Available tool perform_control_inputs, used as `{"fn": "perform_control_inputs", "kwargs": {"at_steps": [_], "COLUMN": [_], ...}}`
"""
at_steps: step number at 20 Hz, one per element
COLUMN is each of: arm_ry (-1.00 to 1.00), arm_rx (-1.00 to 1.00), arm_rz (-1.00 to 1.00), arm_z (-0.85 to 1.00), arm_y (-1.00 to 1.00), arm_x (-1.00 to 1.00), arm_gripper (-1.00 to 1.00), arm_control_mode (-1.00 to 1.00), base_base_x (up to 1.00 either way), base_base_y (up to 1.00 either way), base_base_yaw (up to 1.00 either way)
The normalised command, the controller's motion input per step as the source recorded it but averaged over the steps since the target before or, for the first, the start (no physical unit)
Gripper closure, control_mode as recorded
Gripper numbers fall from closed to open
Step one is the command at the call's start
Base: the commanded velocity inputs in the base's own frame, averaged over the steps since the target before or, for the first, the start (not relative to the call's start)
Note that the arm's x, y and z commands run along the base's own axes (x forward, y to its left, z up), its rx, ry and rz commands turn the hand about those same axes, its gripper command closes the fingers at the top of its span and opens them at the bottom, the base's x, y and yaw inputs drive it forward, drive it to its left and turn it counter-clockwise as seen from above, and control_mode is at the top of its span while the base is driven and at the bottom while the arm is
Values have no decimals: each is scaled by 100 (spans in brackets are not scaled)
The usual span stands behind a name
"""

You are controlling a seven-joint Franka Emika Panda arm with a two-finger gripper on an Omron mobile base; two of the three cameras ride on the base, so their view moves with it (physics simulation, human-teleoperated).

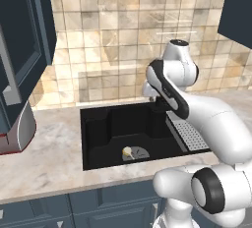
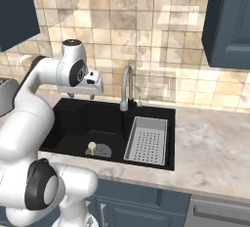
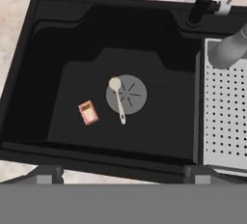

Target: Pick up the dish brush and bar soap from the sink, and place them back in the cabinet, and close the cabinet doors.

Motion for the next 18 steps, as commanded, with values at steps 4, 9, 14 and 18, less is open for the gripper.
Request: {"fn": "perform_control_inputs", "kwargs": {"at_steps": [4, 9, 14, 18], "arm_ry": [0, 0, 0, 0], "arm_rx": [0, 0, 0, 0], "arm_rz": [3, 3, 3, 2], "arm_z": [-21, -21, -24, -24], "arm_y": [11, 12, 16, 12], "arm_x": [22, 27, 33, 27], "arm_gripper": [-100, -100, -100, -100], "arm_control_mode": [-100, -100, -100, -100], "base_base_x": [0, 0, 0, 0], "base_base_y": [0, 0, 0, 0], "base_base_yaw": [0, 0, 0, 0]}}
